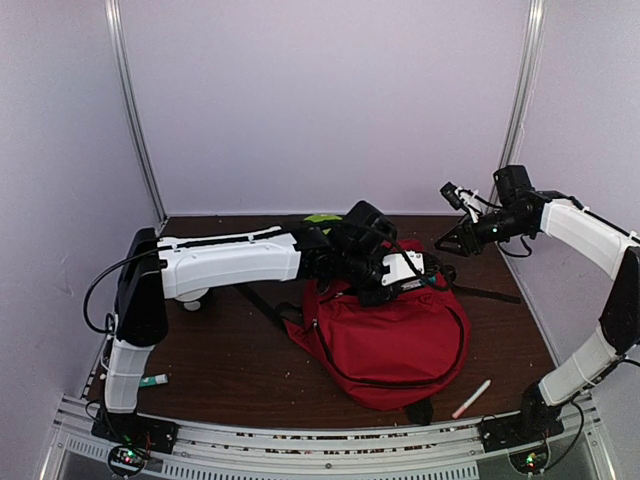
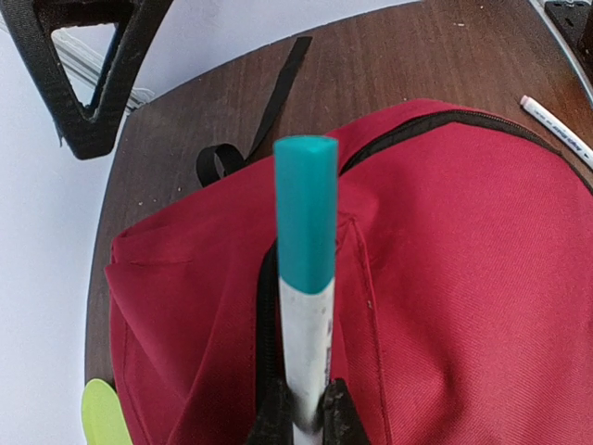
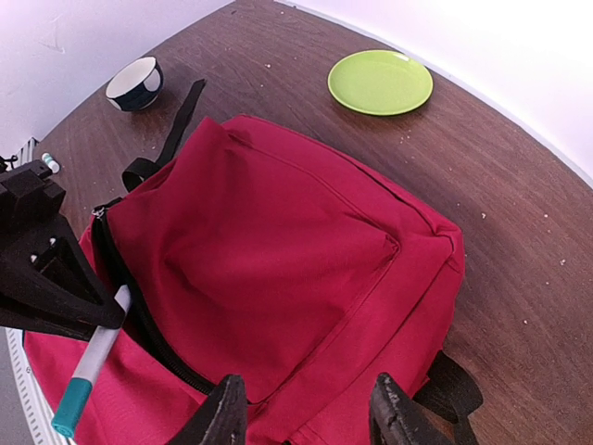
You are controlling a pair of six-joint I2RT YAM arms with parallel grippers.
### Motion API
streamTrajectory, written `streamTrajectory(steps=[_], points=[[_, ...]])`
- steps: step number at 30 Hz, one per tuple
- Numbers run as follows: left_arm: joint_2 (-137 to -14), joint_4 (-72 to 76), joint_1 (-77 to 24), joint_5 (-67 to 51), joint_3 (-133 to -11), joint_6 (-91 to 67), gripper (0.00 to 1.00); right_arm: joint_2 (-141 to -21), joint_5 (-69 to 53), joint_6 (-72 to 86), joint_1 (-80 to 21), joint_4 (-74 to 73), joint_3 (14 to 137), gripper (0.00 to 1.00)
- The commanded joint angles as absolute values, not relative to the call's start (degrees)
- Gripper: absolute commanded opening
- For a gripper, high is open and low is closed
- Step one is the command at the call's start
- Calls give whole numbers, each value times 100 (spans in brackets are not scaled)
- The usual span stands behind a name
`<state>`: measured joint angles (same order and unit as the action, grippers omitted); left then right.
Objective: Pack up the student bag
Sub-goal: Place the pen in the lower front pocket of the bag.
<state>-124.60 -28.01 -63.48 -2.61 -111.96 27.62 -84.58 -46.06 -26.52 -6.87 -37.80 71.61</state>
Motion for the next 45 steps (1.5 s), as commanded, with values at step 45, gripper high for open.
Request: streamTrajectory(steps=[45], points=[[-13448,-4736,-6449,2511,-13090,1899,38,-8214,-5013,-2965,-611,-4316,7346,55]])
